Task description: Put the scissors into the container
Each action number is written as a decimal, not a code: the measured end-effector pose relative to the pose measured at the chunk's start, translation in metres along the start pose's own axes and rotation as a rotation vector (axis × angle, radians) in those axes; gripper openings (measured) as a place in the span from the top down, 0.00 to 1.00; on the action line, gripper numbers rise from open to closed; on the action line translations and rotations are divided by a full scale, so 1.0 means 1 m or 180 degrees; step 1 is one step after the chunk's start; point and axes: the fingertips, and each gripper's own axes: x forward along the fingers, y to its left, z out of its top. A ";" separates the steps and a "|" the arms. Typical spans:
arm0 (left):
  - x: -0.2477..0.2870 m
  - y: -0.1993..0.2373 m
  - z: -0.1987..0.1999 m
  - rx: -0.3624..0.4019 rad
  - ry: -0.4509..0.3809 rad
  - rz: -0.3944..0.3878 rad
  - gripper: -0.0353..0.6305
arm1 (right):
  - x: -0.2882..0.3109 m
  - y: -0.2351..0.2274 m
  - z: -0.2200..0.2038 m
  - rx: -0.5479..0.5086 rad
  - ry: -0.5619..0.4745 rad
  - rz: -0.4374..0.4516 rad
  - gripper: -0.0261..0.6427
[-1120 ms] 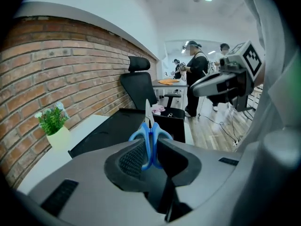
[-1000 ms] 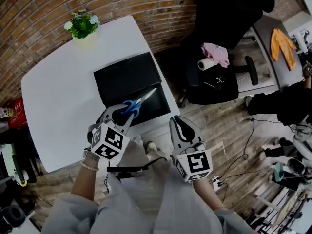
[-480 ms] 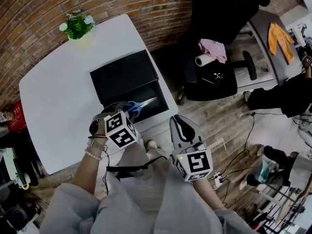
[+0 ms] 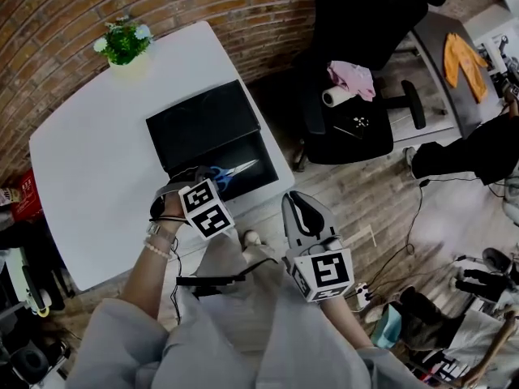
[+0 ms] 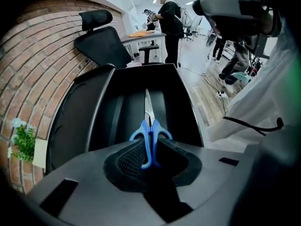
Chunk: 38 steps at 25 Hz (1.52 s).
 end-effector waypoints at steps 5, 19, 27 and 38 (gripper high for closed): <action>0.001 -0.002 0.002 -0.0071 0.0019 -0.0084 0.80 | -0.003 -0.004 -0.001 0.0016 -0.0007 -0.0017 0.87; -0.059 0.021 0.015 -0.0804 -0.0818 0.0290 0.79 | -0.001 0.009 0.017 -0.0168 -0.0096 0.0149 0.87; -0.143 0.052 0.018 -0.1298 -0.1530 0.1059 0.90 | 0.001 0.028 0.045 -0.0402 -0.0238 0.0293 0.87; -0.255 0.060 0.017 -0.1563 -0.2246 0.1767 0.91 | 0.002 0.043 0.088 -0.0618 -0.0482 0.0421 0.87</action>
